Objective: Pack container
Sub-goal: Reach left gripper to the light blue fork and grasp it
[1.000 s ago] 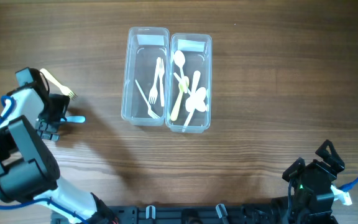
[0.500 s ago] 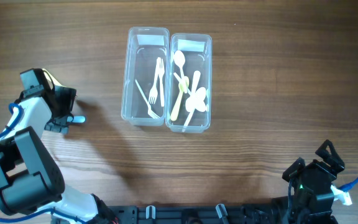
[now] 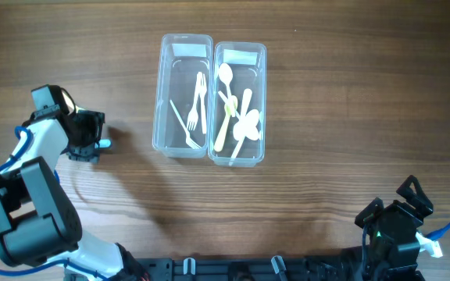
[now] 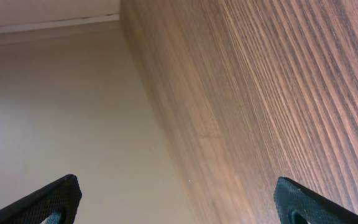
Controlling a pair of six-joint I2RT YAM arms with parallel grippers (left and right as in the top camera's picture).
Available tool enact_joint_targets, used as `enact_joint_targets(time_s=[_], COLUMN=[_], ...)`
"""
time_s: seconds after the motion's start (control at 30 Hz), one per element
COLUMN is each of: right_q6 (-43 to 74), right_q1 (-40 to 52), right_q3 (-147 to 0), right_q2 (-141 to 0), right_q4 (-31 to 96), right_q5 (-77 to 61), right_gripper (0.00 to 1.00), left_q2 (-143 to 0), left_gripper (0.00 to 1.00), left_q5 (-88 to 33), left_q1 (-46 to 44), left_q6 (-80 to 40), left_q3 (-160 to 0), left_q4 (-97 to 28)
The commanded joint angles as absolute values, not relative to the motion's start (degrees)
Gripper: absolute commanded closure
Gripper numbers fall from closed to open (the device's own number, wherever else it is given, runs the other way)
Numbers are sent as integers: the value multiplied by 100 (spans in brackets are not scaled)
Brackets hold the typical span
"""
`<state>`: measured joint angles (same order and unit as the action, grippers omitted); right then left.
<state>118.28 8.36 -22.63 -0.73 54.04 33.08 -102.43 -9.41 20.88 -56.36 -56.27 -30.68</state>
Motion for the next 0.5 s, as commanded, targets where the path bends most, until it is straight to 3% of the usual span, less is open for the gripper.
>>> enact_joint_targets(time_s=[0.0,0.17,0.27,0.37,0.47], right_q6=[11869,11869,11869,11869,11869], right_q1=[834,834,834,834,834], right_q3=[-2285,-2285,-2285,-2285,-2285], right_q2=[-25,-25,-25,-25,-25], right_q4=[5406,5406,5406,5406,5406], right_q5=[3404,3406,3404,3404,3406], right_gripper=[0,0,0,0,0], left_q2=[-10875,-10875,-10877,-10877,-10877], left_gripper=[16,24,48,50,60], left_q5=[-395,598,604,598,545], left_q1=[2150,2405,2536,2541,2541], left_q6=[-5749,-5741,-5723,-5725,-5723], left_q3=[-5070,-5070,-5068,-5070,-5068], left_q4=[-3433,-3653,-3691,-3638,-3636])
